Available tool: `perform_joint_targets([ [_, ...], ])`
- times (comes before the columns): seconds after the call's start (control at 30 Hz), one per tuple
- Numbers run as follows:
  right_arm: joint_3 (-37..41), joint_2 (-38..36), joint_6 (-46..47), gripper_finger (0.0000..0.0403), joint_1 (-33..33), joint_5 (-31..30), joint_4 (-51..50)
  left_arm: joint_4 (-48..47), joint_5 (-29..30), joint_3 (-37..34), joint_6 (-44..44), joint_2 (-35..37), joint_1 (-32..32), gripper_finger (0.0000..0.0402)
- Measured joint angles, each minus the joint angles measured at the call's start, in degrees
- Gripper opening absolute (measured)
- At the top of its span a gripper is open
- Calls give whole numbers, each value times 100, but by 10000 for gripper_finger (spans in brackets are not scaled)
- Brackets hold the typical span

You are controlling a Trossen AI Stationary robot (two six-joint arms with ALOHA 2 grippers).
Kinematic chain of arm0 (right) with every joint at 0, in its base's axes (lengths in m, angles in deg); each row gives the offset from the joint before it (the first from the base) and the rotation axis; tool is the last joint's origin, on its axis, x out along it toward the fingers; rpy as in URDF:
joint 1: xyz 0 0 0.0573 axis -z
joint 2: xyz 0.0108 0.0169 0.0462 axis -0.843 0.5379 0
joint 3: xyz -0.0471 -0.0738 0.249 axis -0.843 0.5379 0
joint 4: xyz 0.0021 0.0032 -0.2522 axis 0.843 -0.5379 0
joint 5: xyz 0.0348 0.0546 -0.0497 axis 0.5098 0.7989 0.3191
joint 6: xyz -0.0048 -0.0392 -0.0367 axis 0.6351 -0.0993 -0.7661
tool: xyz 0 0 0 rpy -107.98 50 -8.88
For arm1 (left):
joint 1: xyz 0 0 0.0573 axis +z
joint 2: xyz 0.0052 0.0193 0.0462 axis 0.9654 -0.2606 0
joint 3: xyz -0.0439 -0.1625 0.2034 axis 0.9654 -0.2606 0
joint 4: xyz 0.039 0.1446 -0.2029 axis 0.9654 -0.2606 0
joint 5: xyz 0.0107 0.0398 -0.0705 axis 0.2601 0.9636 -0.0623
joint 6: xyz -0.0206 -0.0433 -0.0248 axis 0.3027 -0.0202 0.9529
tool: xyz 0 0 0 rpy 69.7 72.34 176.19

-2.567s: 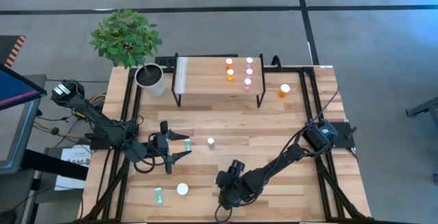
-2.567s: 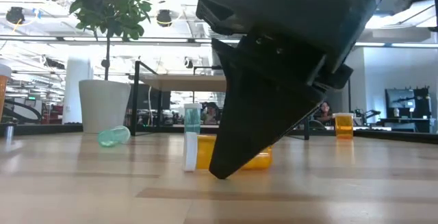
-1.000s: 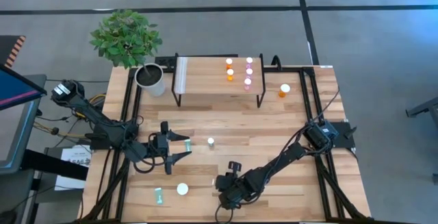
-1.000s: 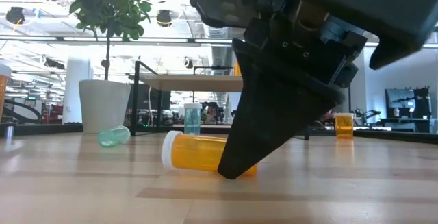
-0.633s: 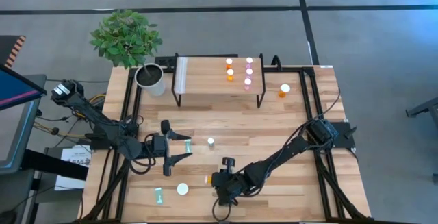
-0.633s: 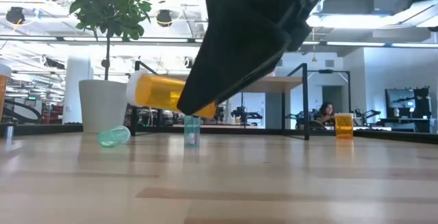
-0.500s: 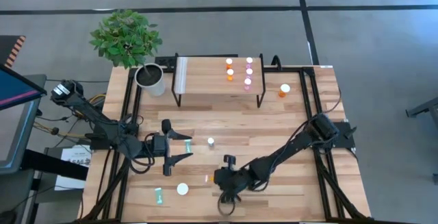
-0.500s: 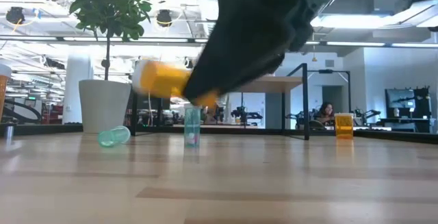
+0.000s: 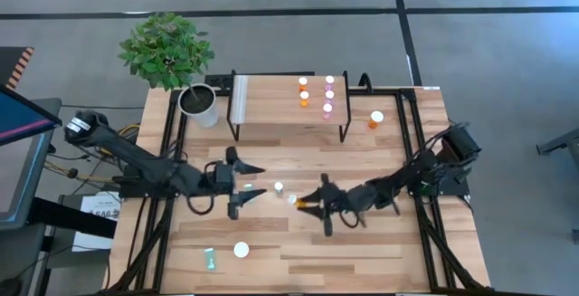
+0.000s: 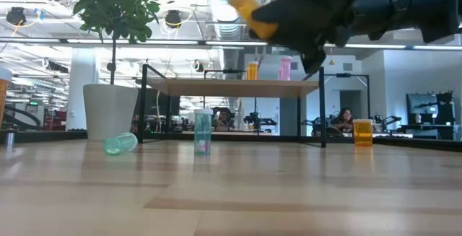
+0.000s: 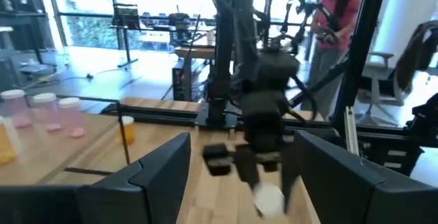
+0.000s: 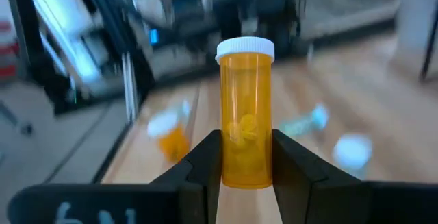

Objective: Pick and place medicine bottles onto shelf by color
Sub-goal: Put the orange pill bottle on the shelf aligned with the other orange pill bottles

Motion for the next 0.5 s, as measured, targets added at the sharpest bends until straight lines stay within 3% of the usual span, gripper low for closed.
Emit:
perform_joint_targets([
  [0.2,486,-36,-505,122,251,187,1459,680,-1679,2,328,-641,806,247],
  [0.5,499,-31,-562,123,337,569,1661,862,-2486,332,764,-1397,1385,264],
])
